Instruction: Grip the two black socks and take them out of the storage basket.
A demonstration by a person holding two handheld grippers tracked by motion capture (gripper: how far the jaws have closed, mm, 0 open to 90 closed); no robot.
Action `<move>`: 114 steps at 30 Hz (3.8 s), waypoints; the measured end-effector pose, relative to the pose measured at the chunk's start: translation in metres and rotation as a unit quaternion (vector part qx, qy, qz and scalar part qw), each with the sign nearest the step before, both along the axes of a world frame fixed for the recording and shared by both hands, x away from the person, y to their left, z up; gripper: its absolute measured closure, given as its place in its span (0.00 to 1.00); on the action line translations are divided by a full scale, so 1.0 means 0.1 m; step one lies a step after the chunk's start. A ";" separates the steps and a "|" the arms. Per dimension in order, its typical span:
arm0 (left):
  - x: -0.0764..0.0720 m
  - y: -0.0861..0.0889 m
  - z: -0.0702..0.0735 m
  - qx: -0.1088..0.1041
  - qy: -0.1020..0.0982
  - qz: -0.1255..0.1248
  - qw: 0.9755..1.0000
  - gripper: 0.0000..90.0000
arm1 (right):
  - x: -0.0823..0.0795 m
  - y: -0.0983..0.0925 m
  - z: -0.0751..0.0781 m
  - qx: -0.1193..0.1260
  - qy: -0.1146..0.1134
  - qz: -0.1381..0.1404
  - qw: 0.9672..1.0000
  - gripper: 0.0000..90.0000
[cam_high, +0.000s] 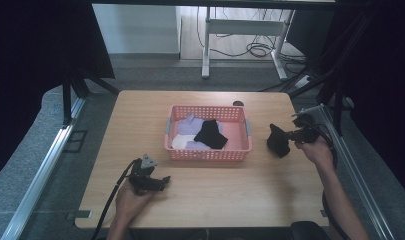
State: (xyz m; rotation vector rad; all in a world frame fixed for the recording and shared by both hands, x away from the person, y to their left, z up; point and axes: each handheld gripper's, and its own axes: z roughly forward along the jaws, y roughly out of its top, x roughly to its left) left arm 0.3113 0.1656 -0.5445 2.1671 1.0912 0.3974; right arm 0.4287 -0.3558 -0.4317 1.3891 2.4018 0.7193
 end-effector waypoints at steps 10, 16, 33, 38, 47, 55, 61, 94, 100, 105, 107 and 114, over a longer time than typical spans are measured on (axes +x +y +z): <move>0.00 0.00 0.00 0.000 -0.001 0.000 1.000 0.14 | 0.02 0.03 -0.52 -0.001 0.051 -0.005 0.999 0.95; 0.00 0.00 0.00 -0.001 -0.001 0.001 1.000 0.14 | 0.01 0.04 -0.51 0.007 0.055 0.000 0.998 0.84; 0.00 0.00 0.00 0.001 0.001 0.000 1.000 0.14 | 0.05 0.23 0.11 0.035 -0.001 0.019 0.999 0.60; 0.00 0.00 0.00 0.000 0.001 0.000 1.000 0.14 | 0.11 0.38 0.22 0.040 -0.009 0.033 0.999 0.57; 0.00 0.00 0.00 0.001 0.000 -0.001 1.000 0.14 | 0.23 0.81 0.27 0.036 -0.019 0.077 0.996 0.55; 0.00 0.00 0.00 0.001 0.001 0.001 1.000 0.14 | 0.34 1.19 0.21 0.027 -0.025 0.115 0.993 0.54; 0.00 0.00 0.00 0.001 0.001 0.001 1.000 0.14 | 0.41 1.46 0.15 0.031 -0.022 0.140 0.989 0.54; 0.00 0.00 0.00 0.002 0.001 -0.001 1.000 0.14 | 0.70 2.70 -0.54 -0.010 0.035 0.238 0.970 0.52; 0.00 0.00 0.00 0.001 0.000 -0.001 1.000 0.14 | 0.75 2.77 -0.69 -0.052 0.050 0.245 0.967 0.61; 0.00 0.00 0.00 0.002 0.001 -0.001 1.000 0.14 | 0.77 2.75 -0.68 -0.042 0.055 0.231 0.970 0.92; 0.00 0.00 0.00 0.001 0.000 0.000 1.000 0.14 | 0.76 2.74 -0.65 -0.042 0.052 0.229 0.971 0.93; 0.00 0.00 0.00 0.002 0.000 -0.001 1.000 0.14 | 0.74 2.68 -0.45 -0.029 0.022 0.223 0.974 0.94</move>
